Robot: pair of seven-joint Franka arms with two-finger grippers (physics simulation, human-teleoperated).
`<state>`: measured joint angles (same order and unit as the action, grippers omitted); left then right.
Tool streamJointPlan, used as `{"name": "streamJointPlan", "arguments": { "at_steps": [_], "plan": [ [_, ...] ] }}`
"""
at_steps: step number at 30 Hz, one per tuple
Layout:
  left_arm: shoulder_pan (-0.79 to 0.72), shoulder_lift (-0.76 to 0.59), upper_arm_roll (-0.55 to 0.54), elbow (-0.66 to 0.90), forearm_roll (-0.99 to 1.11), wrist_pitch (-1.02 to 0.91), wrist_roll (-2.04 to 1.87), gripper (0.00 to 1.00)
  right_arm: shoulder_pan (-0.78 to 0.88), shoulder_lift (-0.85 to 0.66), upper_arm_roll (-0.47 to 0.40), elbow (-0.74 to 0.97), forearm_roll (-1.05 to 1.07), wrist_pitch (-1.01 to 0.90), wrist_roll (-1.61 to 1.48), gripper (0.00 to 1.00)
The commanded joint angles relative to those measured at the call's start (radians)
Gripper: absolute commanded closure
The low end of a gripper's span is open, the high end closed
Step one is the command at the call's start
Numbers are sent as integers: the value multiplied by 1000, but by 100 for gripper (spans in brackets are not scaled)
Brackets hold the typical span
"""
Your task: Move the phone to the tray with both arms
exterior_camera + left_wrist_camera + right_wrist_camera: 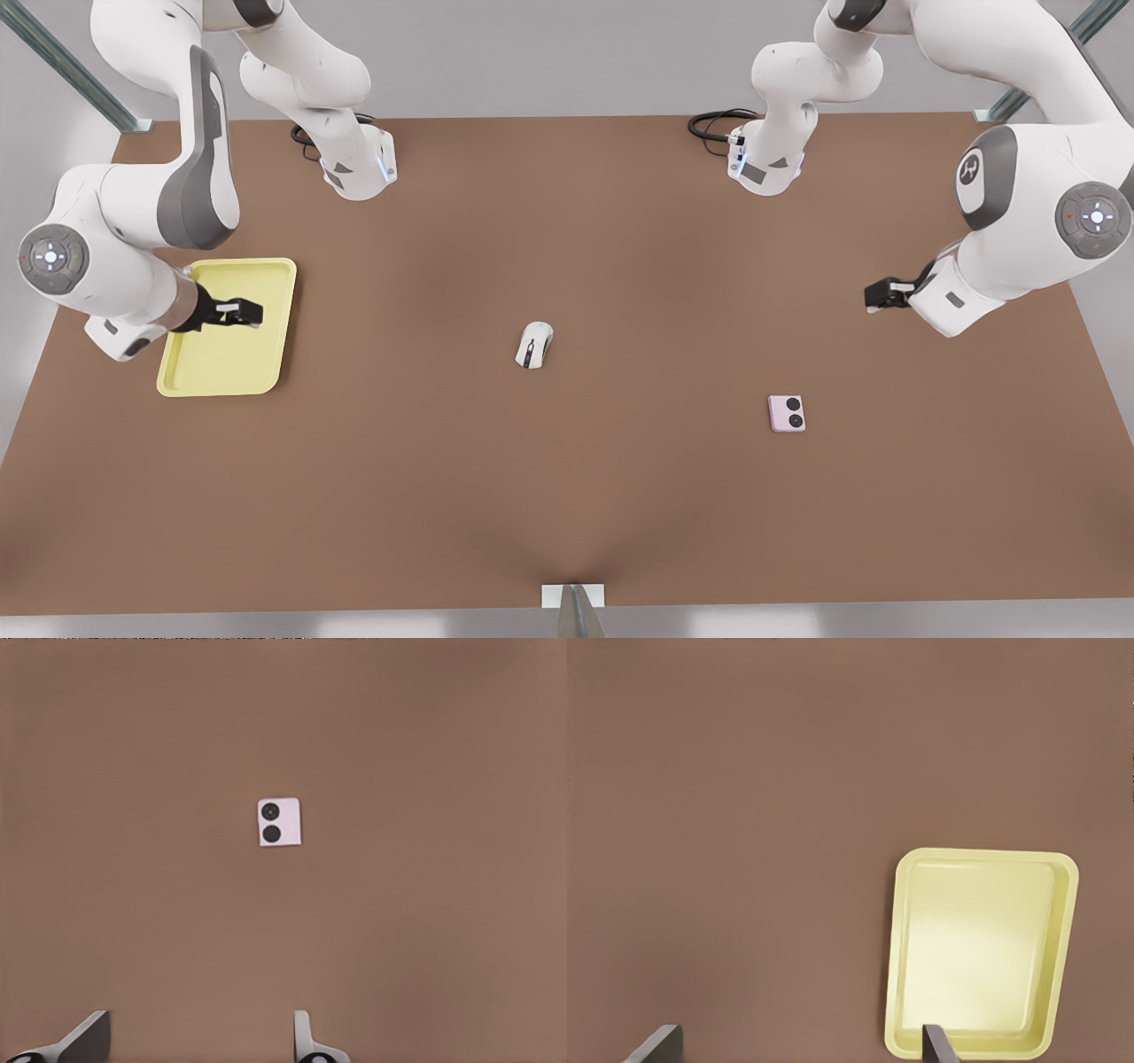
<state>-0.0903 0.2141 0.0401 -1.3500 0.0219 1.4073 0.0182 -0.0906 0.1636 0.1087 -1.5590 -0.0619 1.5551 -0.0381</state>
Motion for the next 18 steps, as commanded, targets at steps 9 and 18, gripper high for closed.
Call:
{"name": "streamJointPlan", "arguments": {
  "at_steps": [9, 18],
  "plan": [
    [0, 442, -3, -201, -46, 673, -7, 0, -1, -1, 0, 0, 1, 71, -26, 0],
    [-2, 490, -3, -290, -48, 894, -17, 0, 0, 1, 0, 0, 1, 74, -26, 0]
  ]
}}
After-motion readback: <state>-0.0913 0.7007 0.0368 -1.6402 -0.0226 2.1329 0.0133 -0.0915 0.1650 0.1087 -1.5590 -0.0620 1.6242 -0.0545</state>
